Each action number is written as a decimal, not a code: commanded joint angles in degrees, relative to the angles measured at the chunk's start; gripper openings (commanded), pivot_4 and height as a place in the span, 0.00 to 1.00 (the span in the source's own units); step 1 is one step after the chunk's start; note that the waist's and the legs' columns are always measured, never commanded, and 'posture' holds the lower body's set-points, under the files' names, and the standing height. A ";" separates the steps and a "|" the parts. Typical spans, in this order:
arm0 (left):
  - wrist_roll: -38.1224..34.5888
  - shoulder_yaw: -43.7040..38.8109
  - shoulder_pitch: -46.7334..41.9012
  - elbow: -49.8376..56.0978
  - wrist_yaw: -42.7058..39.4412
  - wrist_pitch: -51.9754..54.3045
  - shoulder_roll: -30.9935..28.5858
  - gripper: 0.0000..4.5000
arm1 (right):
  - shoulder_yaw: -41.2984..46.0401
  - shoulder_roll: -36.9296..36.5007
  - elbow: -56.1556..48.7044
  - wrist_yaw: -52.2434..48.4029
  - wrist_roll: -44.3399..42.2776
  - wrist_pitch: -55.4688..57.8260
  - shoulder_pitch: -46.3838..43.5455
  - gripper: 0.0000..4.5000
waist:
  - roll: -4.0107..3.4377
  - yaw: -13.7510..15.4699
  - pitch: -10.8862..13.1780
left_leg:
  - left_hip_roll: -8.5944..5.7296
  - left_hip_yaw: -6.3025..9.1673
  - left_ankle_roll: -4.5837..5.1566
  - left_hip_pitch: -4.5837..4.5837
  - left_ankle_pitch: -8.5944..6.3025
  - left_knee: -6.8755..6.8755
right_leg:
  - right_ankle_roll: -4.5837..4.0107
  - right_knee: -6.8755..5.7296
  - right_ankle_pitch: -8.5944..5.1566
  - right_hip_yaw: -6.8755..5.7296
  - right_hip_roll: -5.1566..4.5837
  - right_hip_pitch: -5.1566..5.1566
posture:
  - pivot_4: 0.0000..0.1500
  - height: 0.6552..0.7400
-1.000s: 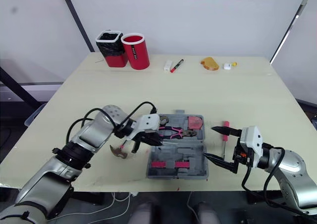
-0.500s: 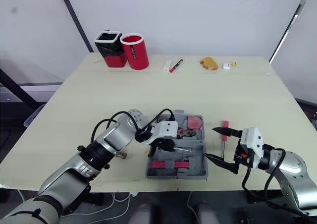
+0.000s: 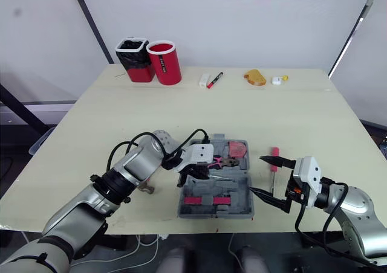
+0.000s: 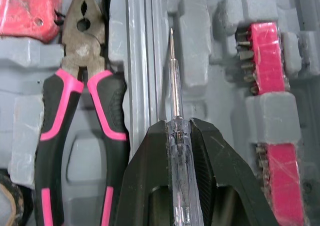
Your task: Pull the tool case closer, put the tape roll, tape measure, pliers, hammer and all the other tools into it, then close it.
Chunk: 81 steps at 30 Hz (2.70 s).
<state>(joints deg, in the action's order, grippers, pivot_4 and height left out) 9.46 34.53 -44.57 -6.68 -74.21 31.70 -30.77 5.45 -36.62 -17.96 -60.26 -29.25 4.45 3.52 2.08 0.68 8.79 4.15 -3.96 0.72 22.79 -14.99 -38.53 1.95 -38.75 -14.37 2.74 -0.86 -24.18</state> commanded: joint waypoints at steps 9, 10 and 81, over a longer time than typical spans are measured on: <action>1.22 1.52 0.65 1.27 0.18 -0.59 0.62 0.02 | 1.34 -2.44 -0.01 -0.88 2.25 -1.54 1.51 1.00 | -0.01 0.03 0.00 | -0.01 0.00 0.00 0.00 0.00 0.00 | 0.00 0.00 0.00 0.00 0.00 0.00 | 1.00 1.00; 1.30 1.58 0.72 1.09 0.27 -0.70 0.68 0.02 | 1.33 -2.48 -0.09 -0.79 2.27 -1.50 1.63 1.00 | -0.01 0.03 0.00 | -0.01 0.00 0.00 0.00 0.00 0.00 | 0.00 0.00 0.00 0.00 0.00 0.00 | 1.00 1.00; -16.73 -19.02 4.08 -25.94 -10.46 -35.29 0.80 0.02 | 0.15 -0.68 1.00 0.41 4.04 -4.16 2.52 1.00 | -0.06 0.18 -0.03 | -0.01 0.03 0.00 0.02 0.00 -0.11 | 0.01 -0.04 0.01 -0.04 -0.01 0.04 | 1.00 1.00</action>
<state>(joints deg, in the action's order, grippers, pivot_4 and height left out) -6.77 16.32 -40.25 -32.95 -83.81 -1.94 -30.13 4.76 -37.13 -15.92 -59.66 -24.70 1.23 6.07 2.01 0.87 8.76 4.13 -3.93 0.72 22.81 -14.99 -38.64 1.96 -38.78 -14.36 2.69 -0.88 -24.12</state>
